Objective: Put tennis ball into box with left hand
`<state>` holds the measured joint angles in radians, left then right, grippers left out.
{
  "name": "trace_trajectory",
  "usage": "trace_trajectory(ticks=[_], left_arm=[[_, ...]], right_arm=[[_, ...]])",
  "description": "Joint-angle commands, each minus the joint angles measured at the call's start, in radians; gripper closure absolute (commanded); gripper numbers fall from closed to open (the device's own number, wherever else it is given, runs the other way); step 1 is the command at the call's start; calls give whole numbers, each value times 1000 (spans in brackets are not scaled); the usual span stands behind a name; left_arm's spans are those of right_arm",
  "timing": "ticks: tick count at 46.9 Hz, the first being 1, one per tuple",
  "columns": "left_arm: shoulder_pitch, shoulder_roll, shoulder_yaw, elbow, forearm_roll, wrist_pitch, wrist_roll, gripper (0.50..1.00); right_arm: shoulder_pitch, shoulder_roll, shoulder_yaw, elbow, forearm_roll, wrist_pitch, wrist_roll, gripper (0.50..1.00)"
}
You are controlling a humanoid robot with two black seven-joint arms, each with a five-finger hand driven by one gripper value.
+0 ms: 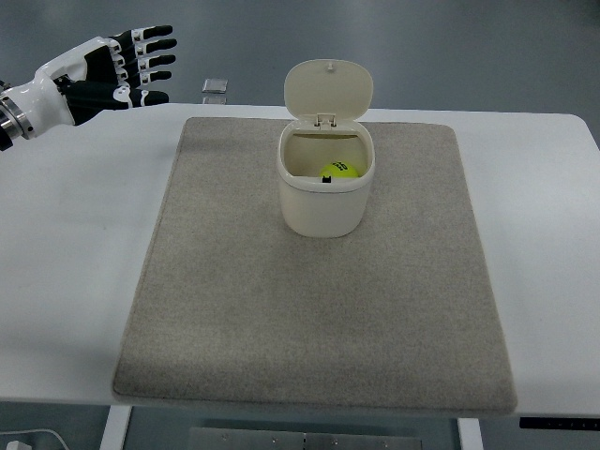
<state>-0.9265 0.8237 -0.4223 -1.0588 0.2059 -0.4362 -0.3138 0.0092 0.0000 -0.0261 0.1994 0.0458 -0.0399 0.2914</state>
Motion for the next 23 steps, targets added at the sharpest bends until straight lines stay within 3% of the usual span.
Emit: trace_trajectory(ticks=[1,8,16,23], left_arm=[[3,-24,-1,72,-51,-61,5,506],[12,-89,-4,186,-160,-150,114,506],[34,-135,-9,275,-325,-168,258,506],[38,-167,-12,299,-375,-173,300,506]], right_arm=[[0,0,0,0,0,0,0,562],[0,0,0,0,0,0,0,562],[0,0,0,0,0,0,0,562],[0,0,0,0,0,0,0,560]])
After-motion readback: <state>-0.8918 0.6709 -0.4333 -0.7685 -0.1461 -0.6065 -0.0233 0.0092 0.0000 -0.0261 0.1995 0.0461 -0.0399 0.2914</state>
